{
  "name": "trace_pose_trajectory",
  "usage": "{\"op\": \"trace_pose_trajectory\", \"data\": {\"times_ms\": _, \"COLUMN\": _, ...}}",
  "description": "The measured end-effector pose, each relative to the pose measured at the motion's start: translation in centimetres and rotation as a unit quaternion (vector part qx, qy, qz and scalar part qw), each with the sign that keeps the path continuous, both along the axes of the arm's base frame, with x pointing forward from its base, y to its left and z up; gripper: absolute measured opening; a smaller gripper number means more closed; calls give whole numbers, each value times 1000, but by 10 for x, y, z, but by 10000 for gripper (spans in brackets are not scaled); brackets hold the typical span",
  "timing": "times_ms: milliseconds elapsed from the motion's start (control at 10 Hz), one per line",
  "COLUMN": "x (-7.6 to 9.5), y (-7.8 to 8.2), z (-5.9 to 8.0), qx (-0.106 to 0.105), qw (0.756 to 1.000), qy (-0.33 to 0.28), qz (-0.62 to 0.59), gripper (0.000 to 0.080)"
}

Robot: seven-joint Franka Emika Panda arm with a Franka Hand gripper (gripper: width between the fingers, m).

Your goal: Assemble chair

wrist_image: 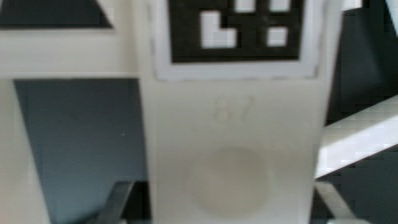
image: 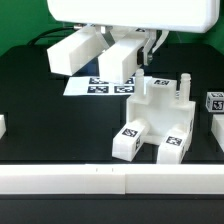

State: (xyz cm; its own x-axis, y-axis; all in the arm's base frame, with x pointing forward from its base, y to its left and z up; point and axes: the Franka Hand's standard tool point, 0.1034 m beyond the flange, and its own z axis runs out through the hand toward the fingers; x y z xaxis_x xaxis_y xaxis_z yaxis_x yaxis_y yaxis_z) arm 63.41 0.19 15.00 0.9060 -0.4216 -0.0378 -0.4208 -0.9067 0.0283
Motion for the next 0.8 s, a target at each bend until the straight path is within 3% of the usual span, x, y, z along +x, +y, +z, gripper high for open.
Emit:
{"op": "trace_pose_trajectory", "data": {"times_ms": 300, "x": -5, "y": 31, "z": -6, "qx": -19, "qw": 999, "qy": 2, "qz": 42, "gripper": 289}}
{"op": "trace_pose_trajectory", "data": {"times_ms": 700, "x": -4, "y": 31, "z": -6, "qx": -18, "qw": 999, "qy": -2, "qz": 38, "gripper": 289}}
{"op": "trace_pose_trajectory", "data": {"times_ms": 800, "x": -4, "y": 41, "z": -3, "qx": -19, "qw": 999, "qy": -23, "qz": 33, "gripper": 289}}
